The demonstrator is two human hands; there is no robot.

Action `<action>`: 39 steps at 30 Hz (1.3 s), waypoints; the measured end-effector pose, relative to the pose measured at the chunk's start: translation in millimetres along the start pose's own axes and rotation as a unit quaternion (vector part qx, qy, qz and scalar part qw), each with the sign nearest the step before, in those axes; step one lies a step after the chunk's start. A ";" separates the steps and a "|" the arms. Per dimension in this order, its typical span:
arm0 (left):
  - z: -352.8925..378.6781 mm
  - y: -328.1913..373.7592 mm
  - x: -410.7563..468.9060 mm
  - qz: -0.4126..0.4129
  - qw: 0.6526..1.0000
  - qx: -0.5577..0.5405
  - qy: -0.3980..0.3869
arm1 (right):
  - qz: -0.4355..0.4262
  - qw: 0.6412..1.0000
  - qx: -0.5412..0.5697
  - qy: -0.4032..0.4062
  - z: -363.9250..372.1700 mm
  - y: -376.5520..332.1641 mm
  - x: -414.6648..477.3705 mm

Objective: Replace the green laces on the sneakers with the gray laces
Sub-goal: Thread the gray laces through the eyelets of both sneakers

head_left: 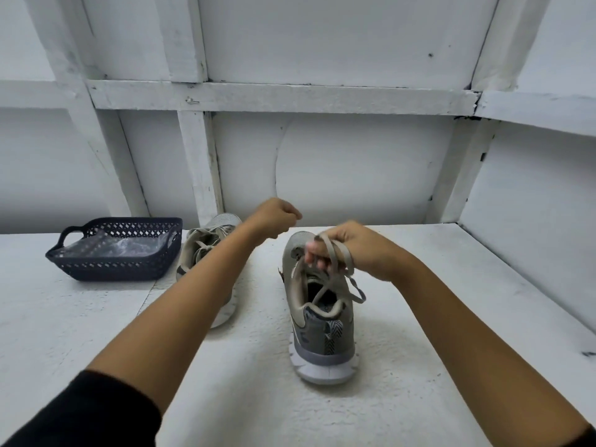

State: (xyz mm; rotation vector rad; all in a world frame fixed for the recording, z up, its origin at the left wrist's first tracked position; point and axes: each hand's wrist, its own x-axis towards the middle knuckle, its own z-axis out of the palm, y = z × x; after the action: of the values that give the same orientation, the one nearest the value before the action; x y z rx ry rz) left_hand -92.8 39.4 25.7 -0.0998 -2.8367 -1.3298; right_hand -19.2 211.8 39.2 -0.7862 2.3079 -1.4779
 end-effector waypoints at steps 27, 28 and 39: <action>43.9 -11.7 49.4 -0.107 0.987 0.011 -0.121 | 0.024 0.998 0.049 -0.028 23.4 22.0 -20.8; 45.3 -11.5 49.7 -0.107 0.986 0.019 -0.124 | 0.015 0.997 0.057 -0.050 22.6 22.1 -21.9; 41.4 -20.3 45.0 -0.123 0.974 -0.139 -0.127 | -0.022 0.987 0.111 -0.111 20.2 24.5 -22.6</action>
State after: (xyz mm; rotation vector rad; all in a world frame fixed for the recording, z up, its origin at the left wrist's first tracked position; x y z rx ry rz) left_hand -138.0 60.7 -14.8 0.0917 -2.9206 -1.8891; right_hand 2.3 218.0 7.4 -0.8934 1.9380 -1.5462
